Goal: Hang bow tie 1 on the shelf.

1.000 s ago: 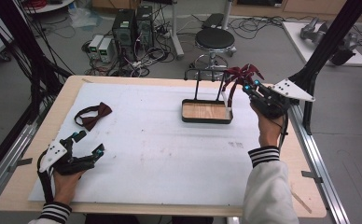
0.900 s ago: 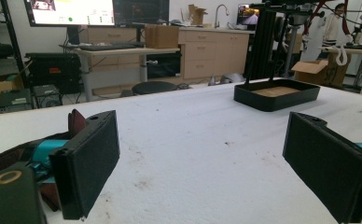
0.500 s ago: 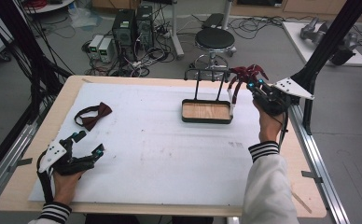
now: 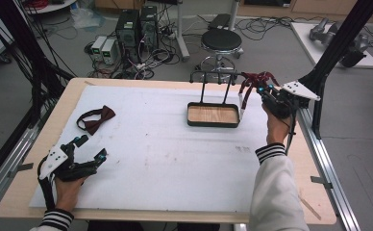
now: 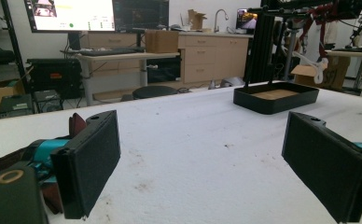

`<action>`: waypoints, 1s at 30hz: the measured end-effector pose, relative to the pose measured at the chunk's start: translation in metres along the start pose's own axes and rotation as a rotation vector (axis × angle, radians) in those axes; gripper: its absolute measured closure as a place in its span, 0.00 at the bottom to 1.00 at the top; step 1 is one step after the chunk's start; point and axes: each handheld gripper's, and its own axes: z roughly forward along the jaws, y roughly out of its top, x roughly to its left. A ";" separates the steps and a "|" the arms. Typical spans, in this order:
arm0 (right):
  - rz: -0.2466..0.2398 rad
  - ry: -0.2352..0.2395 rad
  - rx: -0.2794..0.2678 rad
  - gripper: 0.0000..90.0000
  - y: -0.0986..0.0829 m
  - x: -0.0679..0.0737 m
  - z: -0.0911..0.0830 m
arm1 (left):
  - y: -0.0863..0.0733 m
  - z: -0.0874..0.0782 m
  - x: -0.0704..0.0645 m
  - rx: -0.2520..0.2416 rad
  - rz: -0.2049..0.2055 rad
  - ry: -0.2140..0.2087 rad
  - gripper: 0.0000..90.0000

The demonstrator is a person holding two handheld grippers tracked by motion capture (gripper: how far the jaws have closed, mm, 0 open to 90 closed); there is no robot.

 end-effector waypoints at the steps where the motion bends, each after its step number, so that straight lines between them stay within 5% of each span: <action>1: -0.002 -0.005 0.013 0.91 -0.001 -0.001 0.001 | 0.000 0.000 0.000 -0.001 0.000 0.000 0.13; 30: 0.032 0.018 0.227 0.90 -0.041 -0.006 0.018 | 0.000 -0.001 -0.001 -0.010 0.005 0.001 0.13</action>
